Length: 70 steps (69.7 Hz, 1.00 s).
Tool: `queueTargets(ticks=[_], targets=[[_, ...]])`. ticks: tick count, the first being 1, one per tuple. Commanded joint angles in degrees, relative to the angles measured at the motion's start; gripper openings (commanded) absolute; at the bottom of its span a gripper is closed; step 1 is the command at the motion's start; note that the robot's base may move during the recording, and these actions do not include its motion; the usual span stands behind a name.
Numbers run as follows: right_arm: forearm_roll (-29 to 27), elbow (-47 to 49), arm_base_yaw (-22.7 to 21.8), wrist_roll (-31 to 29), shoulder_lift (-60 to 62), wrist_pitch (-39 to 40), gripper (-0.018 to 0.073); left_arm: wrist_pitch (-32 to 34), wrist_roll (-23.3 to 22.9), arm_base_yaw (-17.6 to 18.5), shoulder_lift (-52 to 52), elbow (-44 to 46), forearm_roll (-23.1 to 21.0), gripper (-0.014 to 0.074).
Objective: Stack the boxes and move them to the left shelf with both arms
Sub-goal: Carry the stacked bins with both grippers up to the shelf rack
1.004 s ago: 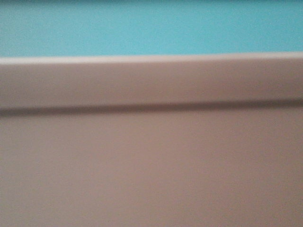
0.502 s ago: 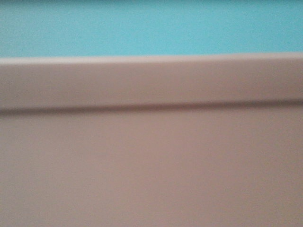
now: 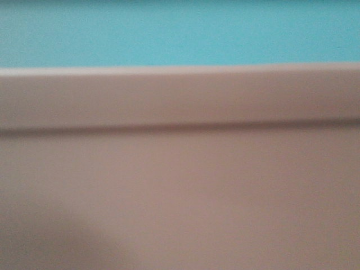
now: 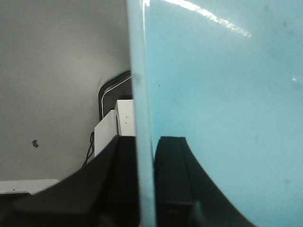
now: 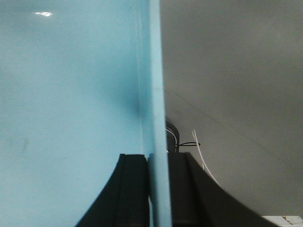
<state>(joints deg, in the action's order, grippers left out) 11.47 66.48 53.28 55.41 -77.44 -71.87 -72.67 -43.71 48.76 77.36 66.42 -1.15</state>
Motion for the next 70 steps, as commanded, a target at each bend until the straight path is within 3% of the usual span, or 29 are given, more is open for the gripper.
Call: queueTargets(ticks=[1, 70], targets=[[-1.6, 2.2, 0.4, 0.0, 2.0, -2.1, 0.0053, -4.2, -0.1, 1.0, -2.1, 2.3, -7.0, -0.0006], [-1.6, 2.2, 0.4, 0.0, 2.0, -2.1, 0.0053, -4.2, -0.1, 1.0, -2.1, 2.3, -7.0, -0.0006]])
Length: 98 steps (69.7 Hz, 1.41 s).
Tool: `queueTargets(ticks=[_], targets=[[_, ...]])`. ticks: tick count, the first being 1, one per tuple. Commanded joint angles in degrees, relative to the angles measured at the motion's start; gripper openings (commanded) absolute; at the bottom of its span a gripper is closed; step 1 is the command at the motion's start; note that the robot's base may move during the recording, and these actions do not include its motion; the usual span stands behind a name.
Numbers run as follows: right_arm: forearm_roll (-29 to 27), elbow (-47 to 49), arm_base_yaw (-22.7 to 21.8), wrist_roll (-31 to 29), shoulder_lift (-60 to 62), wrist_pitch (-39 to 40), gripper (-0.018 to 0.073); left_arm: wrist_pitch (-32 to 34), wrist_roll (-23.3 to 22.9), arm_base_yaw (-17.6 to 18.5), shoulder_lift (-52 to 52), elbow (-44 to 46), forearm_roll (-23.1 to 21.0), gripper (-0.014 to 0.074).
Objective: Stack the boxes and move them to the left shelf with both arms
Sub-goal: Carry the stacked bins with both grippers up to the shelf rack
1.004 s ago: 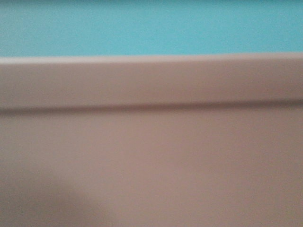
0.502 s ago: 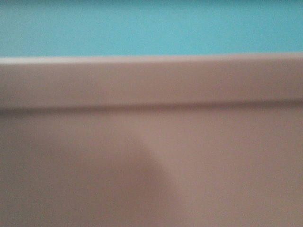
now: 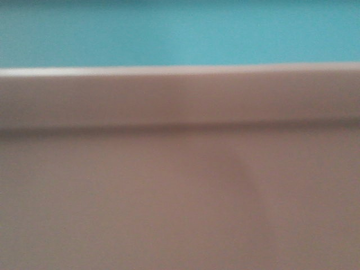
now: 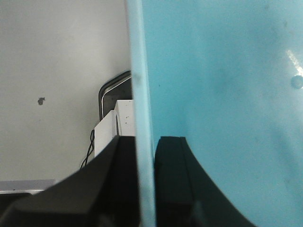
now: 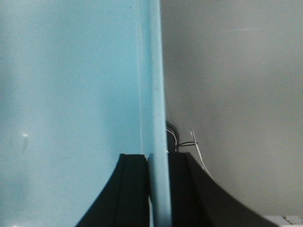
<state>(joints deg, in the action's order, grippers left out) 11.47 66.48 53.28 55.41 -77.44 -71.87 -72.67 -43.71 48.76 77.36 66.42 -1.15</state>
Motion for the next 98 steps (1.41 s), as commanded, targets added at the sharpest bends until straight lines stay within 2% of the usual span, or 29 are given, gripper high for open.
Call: queueTargets(ticks=[1, 98], targets=[[-1.6, 2.2, 0.4, 0.0, 2.0, -2.1, 0.0053, -4.2, -0.1, 1.0, -2.1, 2.3, -7.0, -0.0006], [-1.6, 2.2, 0.4, 0.0, 2.0, -2.1, 0.0053, -4.2, -0.1, 1.0, -2.1, 2.3, -7.1, -0.0006]])
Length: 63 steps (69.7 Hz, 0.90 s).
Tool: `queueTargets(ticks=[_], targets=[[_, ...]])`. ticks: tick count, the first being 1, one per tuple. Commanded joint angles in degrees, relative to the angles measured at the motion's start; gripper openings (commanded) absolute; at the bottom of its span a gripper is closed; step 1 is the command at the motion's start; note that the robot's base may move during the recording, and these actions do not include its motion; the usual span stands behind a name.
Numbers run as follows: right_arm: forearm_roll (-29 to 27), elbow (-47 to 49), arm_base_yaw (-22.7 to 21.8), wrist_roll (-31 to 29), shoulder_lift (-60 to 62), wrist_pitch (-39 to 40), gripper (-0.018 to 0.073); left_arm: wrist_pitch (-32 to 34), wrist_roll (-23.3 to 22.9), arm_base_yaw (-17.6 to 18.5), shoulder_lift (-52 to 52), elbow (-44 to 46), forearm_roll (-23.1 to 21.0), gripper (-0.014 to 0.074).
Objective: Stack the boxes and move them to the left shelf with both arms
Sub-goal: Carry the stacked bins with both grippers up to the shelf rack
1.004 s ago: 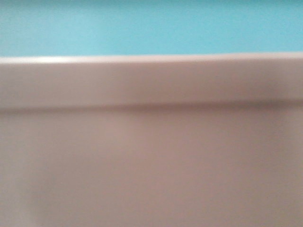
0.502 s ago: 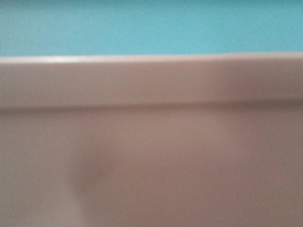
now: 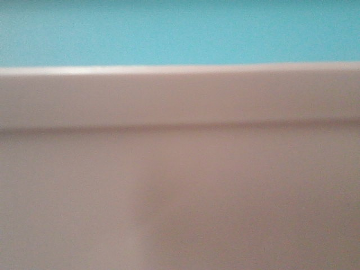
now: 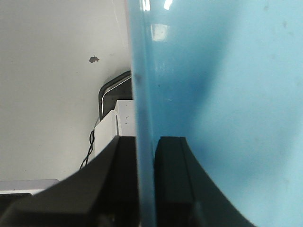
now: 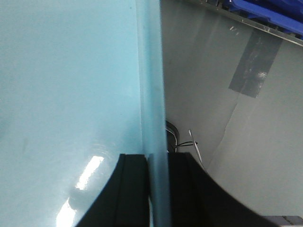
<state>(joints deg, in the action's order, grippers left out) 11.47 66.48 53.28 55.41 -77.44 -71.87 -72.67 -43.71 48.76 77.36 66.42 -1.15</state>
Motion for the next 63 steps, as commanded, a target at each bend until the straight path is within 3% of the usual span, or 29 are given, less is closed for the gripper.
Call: queueTargets(ticks=[1, 63], targets=[[-1.6, 2.2, 0.4, 0.0, 2.0, -2.1, 0.0053, -4.2, -0.1, 1.0, -2.1, 2.3, -7.1, -0.0006], [-1.6, 2.2, 0.4, 0.0, 2.0, -2.1, 0.0053, -4.2, -0.1, 1.0, -2.1, 2.3, -7.2, -0.0006]])
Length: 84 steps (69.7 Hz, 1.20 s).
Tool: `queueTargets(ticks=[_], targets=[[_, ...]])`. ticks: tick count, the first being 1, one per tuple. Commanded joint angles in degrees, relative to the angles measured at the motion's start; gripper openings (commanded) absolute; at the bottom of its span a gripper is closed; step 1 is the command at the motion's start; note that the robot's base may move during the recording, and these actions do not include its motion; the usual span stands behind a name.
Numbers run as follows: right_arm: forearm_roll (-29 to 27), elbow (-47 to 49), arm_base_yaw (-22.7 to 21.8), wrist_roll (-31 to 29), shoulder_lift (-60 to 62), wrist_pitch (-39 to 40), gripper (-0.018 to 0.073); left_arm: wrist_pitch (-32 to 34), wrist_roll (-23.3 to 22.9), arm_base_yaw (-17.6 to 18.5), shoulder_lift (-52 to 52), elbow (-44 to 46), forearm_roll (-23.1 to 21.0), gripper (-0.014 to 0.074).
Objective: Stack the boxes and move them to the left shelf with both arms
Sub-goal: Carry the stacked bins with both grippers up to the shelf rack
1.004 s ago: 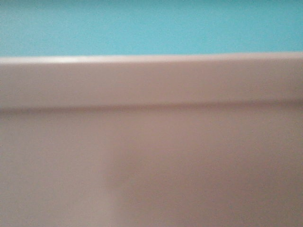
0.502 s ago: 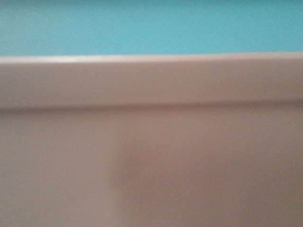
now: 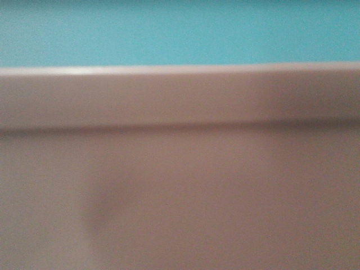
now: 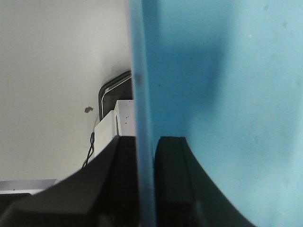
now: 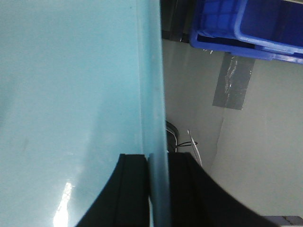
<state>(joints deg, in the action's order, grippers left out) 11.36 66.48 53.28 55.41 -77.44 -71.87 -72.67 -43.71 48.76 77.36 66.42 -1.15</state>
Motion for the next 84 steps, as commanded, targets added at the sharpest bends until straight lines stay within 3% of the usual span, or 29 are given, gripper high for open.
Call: queueTargets(ticks=[1, 84], targets=[[-1.4, 2.2, 0.4, 0.0, 2.0, -2.1, 0.0053, -4.2, -0.1, 1.0, -2.1, 2.3, -7.2, -0.0006], [-1.4, 2.2, 0.4, 0.0, 2.0, -2.0, 0.0053, -4.2, -0.1, 1.0, -2.1, 2.3, -7.2, -0.0006]])
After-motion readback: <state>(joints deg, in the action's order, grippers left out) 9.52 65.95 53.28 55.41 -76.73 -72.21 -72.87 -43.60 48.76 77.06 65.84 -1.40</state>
